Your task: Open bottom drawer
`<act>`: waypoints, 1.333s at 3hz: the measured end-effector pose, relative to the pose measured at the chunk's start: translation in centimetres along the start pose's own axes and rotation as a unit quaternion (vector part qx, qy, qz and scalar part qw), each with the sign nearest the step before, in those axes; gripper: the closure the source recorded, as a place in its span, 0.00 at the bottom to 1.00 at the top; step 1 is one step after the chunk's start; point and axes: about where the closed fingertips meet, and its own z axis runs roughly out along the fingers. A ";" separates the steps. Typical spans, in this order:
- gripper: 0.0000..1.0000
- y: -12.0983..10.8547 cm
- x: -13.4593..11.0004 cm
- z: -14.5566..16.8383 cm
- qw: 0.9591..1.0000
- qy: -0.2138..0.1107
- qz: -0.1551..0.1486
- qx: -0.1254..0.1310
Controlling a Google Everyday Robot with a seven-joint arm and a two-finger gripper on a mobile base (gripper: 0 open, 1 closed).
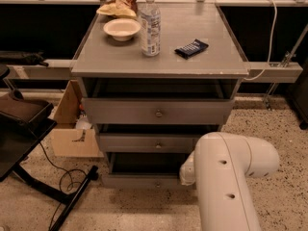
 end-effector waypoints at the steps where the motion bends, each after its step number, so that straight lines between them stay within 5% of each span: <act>1: 0.15 0.0 0.0 0.0 1.000 0.000 0.000 0.000; 2: 0.00 0.1 0.0 0.1 1.000 -0.001 0.000 -0.001; 3: 0.00 2.6 0.2 1.4 1.000 0.003 0.007 -0.030; 4: 0.19 7.3 0.3 2.3 0.995 0.016 0.024 -0.091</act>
Offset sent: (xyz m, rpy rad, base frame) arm -0.0011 0.0007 -0.0045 0.0063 0.0071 0.0026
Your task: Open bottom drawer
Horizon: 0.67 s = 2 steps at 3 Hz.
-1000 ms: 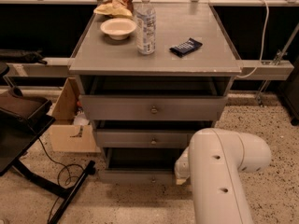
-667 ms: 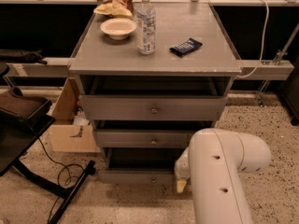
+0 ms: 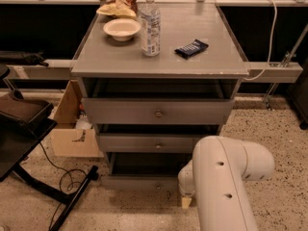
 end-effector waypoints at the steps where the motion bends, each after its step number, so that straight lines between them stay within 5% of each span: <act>1: 0.42 0.8 -0.2 -0.6 1.000 0.003 0.001 -0.011; 2: 0.67 0.7 -0.3 -1.4 1.000 0.003 0.001 -0.011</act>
Offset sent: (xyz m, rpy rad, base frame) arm -0.0870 0.0496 0.0848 -0.0581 0.0735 0.0563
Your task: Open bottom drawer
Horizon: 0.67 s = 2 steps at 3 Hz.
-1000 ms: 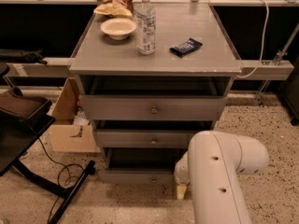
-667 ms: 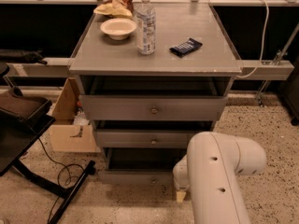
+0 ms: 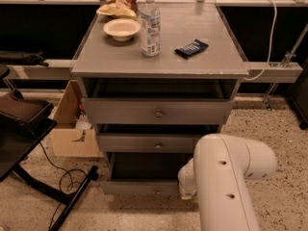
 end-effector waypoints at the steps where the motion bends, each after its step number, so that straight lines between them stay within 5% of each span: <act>1: 0.89 0.0 0.0 -0.5 1.000 0.000 0.000 0.000; 2: 1.00 -0.1 0.0 -0.9 1.000 0.000 0.000 0.000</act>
Offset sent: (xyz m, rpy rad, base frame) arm -0.2167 -0.0563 0.0617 -0.1518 0.2059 -0.3215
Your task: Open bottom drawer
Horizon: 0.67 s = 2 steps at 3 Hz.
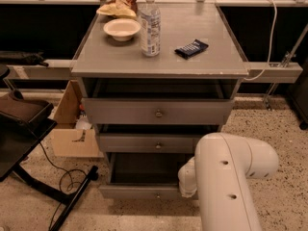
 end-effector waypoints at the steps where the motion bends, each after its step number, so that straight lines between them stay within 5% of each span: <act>1: 1.00 -0.5 1.6 -0.9 1.000 0.006 0.007 0.011; 2: 1.00 0.5 1.9 -0.9 1.000 0.009 0.016 0.005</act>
Offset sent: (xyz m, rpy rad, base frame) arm -0.2968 -0.0884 0.0359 -0.1459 0.3194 -0.4848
